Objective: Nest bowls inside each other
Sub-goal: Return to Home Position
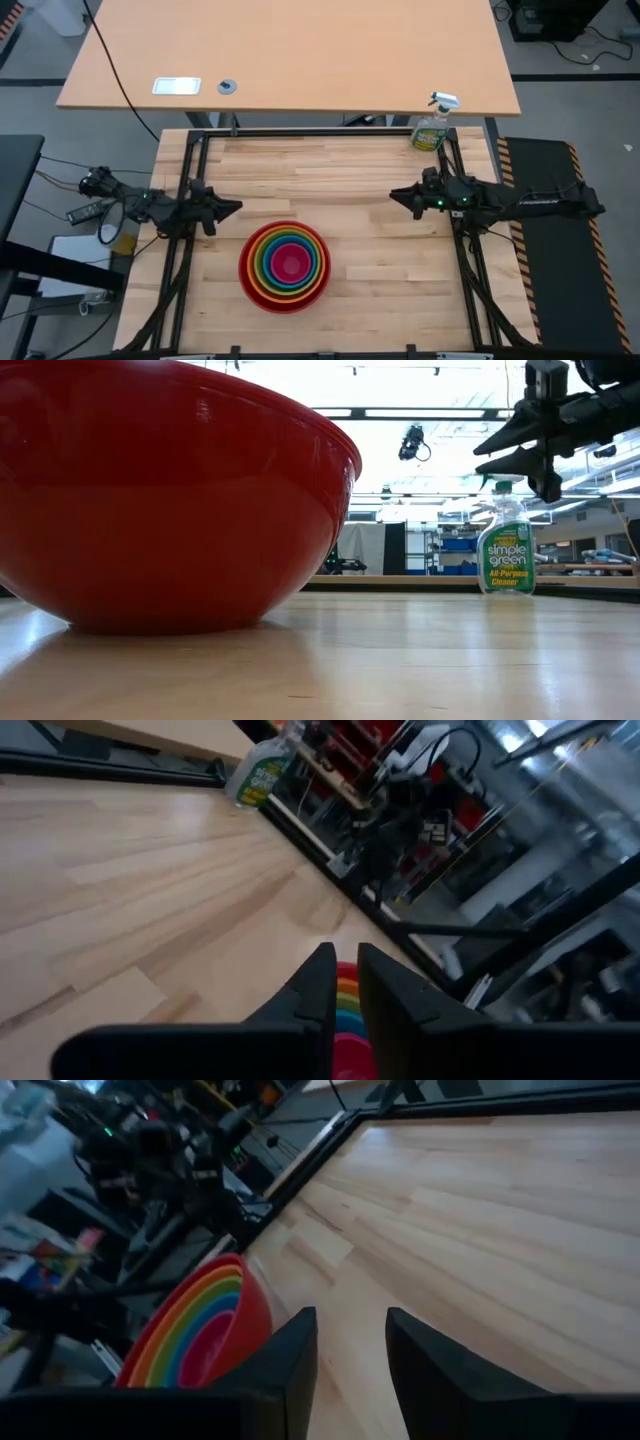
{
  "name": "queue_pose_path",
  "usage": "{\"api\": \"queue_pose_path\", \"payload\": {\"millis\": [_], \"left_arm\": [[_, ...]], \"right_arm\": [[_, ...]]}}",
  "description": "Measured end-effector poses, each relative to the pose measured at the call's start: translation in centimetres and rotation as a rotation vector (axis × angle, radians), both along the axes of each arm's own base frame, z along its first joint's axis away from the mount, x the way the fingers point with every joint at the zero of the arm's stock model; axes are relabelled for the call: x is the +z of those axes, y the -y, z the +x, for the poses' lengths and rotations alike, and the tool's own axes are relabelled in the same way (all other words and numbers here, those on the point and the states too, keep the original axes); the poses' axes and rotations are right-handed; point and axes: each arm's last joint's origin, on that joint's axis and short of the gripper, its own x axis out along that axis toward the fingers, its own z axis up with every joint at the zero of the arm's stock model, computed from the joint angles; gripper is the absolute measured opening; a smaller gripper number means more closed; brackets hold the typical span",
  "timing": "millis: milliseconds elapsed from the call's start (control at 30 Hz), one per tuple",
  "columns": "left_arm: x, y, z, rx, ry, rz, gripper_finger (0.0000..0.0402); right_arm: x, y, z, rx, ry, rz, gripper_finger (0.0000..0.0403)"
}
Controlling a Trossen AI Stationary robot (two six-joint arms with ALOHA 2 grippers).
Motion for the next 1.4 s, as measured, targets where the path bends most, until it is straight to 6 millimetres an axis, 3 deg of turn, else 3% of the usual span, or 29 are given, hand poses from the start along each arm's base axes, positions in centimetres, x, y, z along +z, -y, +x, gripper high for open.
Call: {"api": "queue_pose_path", "payload": {"millis": [300, 633, 833, 1200, 1400], "left_arm": [[-2.2, -0.6, -0.8, 0.084, 0.069, -0.028, 0.0016], [-4.5, -1.0, -0.1, 0.144, 0.047, -0.064, 0.0003], [-4.7, -1.7, 0.1, 0.184, 0.042, -0.050, 0.0003], [-4.7, -2.9, 0.2, 0.296, 0.024, -0.007, 0.0002], [-4.7, -3.2, 0.1, 0.356, 0.020, 0.006, 0.0007]], "right_arm": [[-0.9, 0.3, -2.0, -0.132, 0.113, 0.006, 0.0122], [-3.5, 0.2, -3.1, -0.140, 0.208, 0.130, 0.0079], [-4.8, 0.2, -3.4, -0.150, 0.240, 0.152, 0.0054], [-4.7, 1.2, -3.7, -0.220, 0.244, 0.079, 0.0021], [-4.7, 1.5, -3.8, -0.234, 0.184, -0.081, 0.0020]]}}
